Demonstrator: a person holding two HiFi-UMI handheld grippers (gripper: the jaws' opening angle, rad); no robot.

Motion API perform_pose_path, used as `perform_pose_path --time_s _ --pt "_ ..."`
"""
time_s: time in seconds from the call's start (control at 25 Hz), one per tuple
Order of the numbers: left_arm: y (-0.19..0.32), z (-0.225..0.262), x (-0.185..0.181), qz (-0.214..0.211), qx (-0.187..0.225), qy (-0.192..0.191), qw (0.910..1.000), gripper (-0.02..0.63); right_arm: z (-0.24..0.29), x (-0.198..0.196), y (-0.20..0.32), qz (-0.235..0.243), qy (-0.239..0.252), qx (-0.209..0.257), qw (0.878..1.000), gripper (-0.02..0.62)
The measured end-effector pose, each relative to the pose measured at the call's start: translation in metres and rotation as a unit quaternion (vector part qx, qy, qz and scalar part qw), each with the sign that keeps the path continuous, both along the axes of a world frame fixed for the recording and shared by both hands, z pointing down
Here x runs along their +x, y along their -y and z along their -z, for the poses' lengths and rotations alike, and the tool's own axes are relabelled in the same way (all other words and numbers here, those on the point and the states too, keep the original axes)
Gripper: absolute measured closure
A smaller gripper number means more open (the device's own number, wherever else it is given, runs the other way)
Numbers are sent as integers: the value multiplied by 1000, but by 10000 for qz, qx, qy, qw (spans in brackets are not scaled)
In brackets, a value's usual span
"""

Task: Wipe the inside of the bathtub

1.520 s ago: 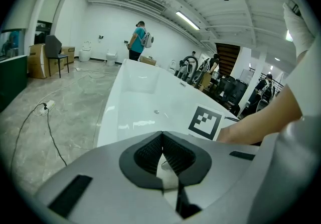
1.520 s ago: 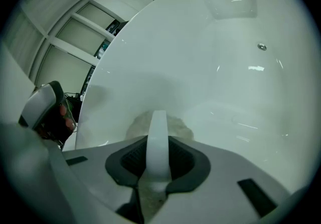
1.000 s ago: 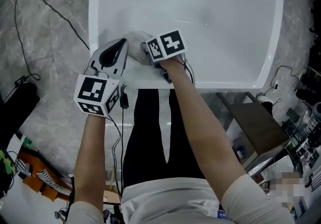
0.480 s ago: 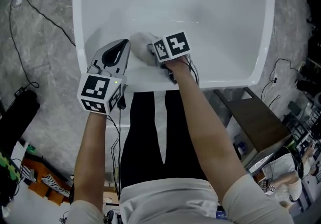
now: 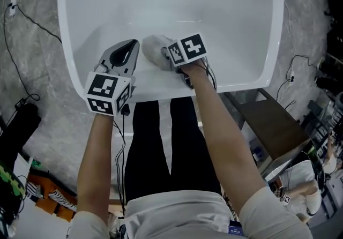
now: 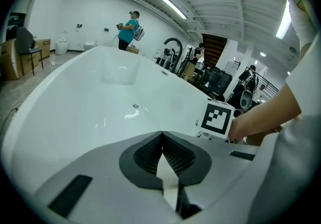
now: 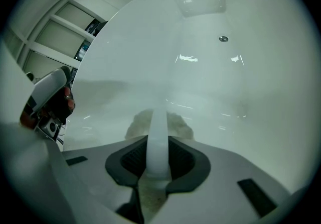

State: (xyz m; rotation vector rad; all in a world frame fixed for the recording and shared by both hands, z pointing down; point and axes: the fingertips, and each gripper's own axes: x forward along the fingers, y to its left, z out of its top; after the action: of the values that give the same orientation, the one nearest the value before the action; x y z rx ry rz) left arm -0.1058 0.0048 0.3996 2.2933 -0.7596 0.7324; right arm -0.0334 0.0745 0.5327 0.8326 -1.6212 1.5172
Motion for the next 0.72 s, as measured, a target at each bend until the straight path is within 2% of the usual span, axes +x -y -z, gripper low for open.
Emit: perform_pose_path --time_s 0.44,0.72 --pt "-5 -7 42 -255 -66 -15 9997 594 -1 56 -11 -66 -172 -56 9998 499" --pt "-16 -5 78 -404 -68 -61 9991 594 3 106 -22 -143 -340 -79 9993 499"
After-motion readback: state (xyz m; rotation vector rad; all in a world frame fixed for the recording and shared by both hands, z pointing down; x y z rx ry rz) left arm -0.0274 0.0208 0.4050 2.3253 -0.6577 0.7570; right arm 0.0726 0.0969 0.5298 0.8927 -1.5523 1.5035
